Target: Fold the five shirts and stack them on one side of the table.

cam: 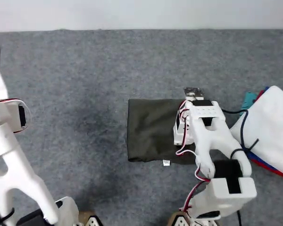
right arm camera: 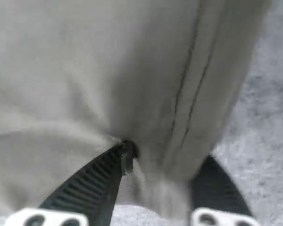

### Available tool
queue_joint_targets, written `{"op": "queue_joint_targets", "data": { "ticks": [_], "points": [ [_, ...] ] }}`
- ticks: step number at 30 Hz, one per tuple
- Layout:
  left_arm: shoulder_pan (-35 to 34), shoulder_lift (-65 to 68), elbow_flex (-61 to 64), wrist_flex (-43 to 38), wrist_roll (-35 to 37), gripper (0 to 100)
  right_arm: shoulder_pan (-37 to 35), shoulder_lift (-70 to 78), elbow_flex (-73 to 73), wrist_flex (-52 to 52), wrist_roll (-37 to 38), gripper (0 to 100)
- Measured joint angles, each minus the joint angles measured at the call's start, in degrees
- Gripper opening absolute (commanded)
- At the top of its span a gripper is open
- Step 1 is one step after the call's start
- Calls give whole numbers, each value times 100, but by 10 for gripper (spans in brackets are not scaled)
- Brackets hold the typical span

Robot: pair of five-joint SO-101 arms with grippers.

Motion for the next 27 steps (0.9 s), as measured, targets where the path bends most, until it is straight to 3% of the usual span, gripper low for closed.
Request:
{"op": "queue_joint_targets", "data": {
  "ticks": [9,18,23,27],
  "points": [
    [0,0,0,0,0,13,176,158,-316,44,1881,10],
    [0,0,0,0,0,13,949,308,-2048,9,5266,10],
    [0,0,0,0,0,13,941,826,-2629,-932,7112,10],
    [0,0,0,0,0,13,967,1380,-2646,-1741,7543,56]
  ]
}}
